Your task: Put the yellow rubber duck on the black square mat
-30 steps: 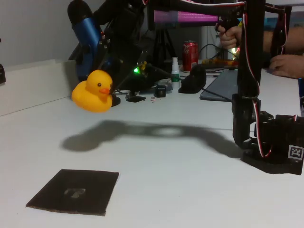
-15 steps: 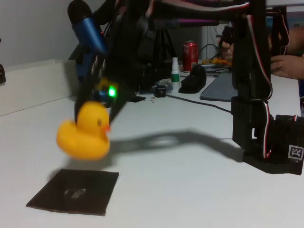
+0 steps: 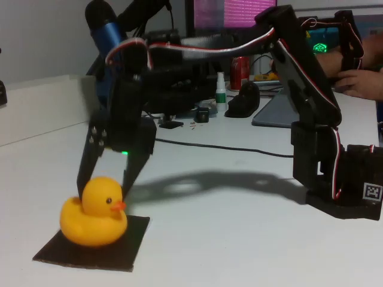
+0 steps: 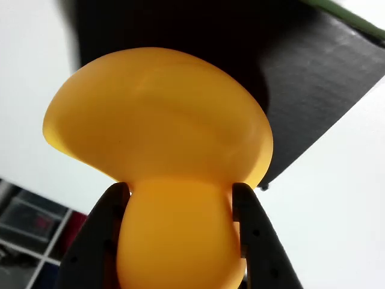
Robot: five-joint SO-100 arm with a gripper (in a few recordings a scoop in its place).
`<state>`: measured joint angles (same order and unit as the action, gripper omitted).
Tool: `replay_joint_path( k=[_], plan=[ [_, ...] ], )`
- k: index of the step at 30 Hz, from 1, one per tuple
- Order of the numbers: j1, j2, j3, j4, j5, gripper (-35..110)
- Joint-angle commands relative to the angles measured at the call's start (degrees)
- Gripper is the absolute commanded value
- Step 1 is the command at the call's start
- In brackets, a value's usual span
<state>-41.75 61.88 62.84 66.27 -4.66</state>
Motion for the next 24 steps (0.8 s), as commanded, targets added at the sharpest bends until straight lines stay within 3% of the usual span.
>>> replay_joint_path(
  k=[1, 24],
  plan=[
    [-1.32, 2.46, -2.81, 0.26, -0.88, 12],
    [-0.62, 1.76, -2.81, 0.26, -0.88, 13]
  ],
)
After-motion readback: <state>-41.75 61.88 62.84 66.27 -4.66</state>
